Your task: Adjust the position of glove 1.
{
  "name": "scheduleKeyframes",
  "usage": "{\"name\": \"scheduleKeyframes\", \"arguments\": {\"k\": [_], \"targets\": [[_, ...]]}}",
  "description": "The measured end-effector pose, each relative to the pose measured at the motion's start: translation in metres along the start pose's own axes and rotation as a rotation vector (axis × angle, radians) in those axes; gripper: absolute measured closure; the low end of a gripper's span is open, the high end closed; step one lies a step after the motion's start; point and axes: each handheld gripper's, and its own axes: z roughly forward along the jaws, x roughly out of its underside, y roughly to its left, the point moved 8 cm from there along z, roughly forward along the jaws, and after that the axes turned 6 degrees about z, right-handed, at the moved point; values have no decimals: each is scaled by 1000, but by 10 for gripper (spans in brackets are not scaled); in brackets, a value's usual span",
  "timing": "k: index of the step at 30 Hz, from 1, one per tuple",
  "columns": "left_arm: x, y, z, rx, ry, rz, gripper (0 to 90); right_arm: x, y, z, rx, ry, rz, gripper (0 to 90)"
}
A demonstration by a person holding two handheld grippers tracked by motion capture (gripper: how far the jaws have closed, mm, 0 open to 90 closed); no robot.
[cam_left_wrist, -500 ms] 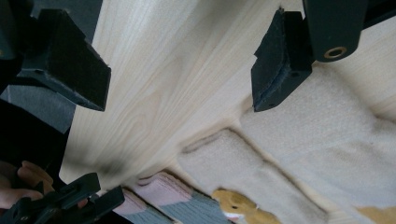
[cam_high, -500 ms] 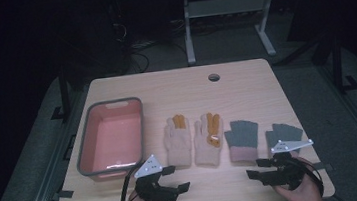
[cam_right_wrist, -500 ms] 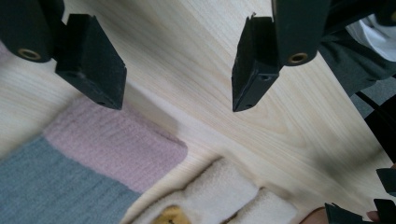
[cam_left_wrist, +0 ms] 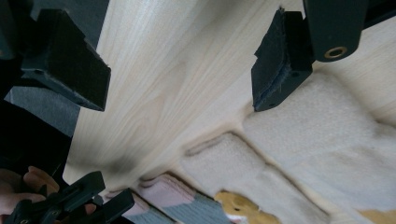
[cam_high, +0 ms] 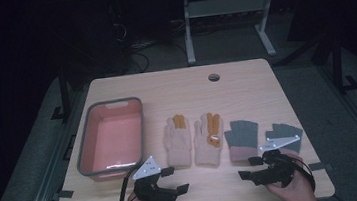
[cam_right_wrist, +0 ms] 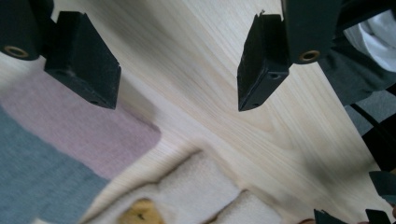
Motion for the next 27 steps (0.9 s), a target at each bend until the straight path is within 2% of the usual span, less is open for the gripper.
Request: {"name": "scheduleKeyframes", "arguments": {"k": [6,8,15,27], "targets": [[1,2,-1,-8,1,2,196,-12,6,6,-11,24,-7,285],[0,2,0,-11,-2,1,196,-18,9,11,-14,39,-25,289],[1,-1,3,-5,7,3,195,-30,14,17,-26,78,-25,288],[2,-7,5,6,15,16,194,-63,23,28,-26,92,-68,296]]}}
